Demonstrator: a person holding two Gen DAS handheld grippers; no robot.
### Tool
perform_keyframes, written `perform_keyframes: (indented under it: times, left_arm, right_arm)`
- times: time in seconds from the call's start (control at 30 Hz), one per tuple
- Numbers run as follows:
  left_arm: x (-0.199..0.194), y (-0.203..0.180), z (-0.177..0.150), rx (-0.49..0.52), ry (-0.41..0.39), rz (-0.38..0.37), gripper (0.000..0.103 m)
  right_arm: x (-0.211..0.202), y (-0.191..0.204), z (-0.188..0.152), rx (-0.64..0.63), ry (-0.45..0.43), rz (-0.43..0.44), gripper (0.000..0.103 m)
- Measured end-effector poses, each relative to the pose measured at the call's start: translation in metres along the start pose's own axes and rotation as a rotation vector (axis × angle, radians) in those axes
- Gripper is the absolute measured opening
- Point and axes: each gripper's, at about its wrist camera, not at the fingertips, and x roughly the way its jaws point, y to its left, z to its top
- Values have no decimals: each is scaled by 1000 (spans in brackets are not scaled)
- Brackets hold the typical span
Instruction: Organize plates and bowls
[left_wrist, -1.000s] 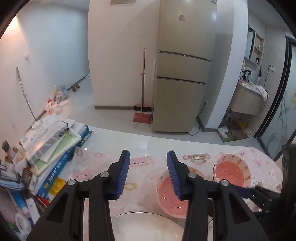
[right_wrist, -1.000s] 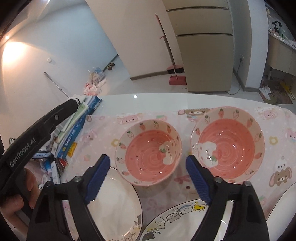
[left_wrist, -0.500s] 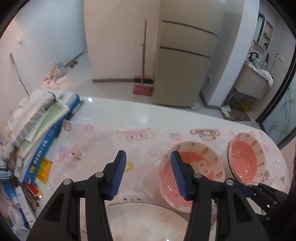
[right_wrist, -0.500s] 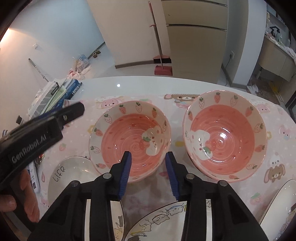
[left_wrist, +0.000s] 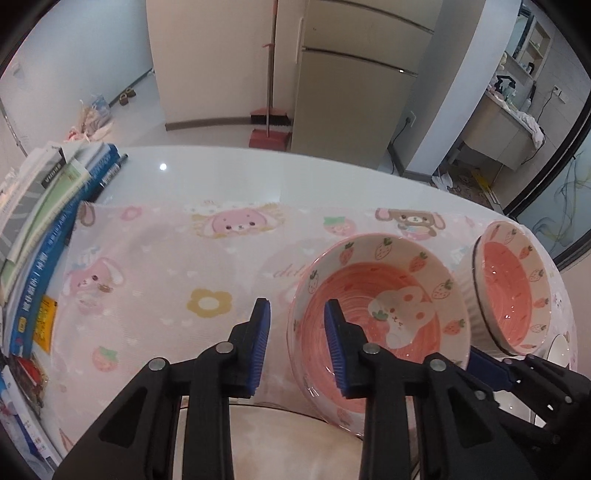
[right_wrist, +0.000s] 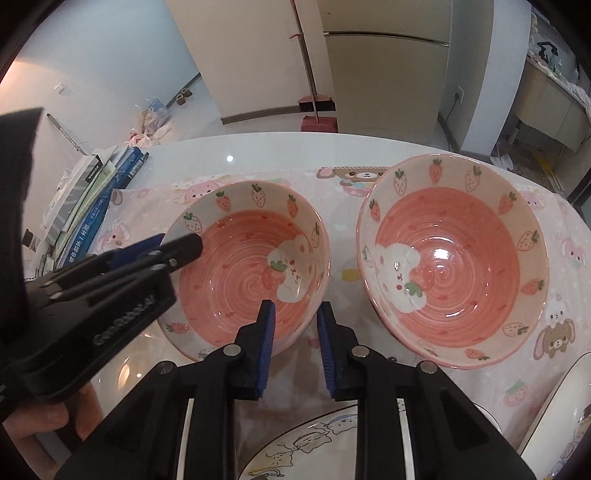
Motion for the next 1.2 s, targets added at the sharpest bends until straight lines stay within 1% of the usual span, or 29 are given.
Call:
perform_keyframes:
  times: [0.1, 0.13, 0.17, 0.2, 0.33, 0.47, 0.57, 0.63, 0.83, 0.93, 1.07, 1.13, 1.2]
  left_arm:
    - [10, 5, -2, -17, 34, -22, 29]
    - [11, 6, -3, -20, 36, -22, 24]
    - [12, 7, -4, -19, 43, -18, 14]
    - [14, 7, -5, -19, 56, -34, 9]
    - [13, 7, -6, -22, 64, -29, 8]
    - [9, 10, -7, -35, 71, -16, 7]
    - [-5, 10, -5, -35, 34, 12, 7]
    - [-17, 11, -4, -41, 3, 4, 7]
    - [-56, 10, -2, -54, -94, -19, 7]
    - [-74, 6, -2, -70, -142, -37, 7]
    - [-90, -7, 0, -67, -206, -56, 7]
    - [-97, -15, 0, -58, -237, -53, 7]
    - [-106, -19, 1, -44, -263, -44, 7]
  right_arm:
    - [3, -2, 1, 8, -1, 12, 25]
    - [4, -3, 1, 12, -4, 15, 25]
    - [4, -2, 1, 10, -12, 11, 25]
    - [4, -1, 0, 4, -18, 4, 24]
    - [4, 1, -1, -5, -41, -12, 24]
    - [5, -1, -1, 11, -41, 15, 22]
    - [-2, 3, 0, -3, -58, 28, 22]
    - [-10, 5, -1, -10, -81, 32, 22]
    - [-48, 4, 1, -13, -154, 79, 22]
    - [-72, 1, -1, -22, -202, 75, 22]
    - [-93, -5, -1, -24, -250, 57, 22]
    - [-103, -7, -1, -27, -268, 55, 22]
    - [-115, -12, -2, -24, -285, 73, 22]
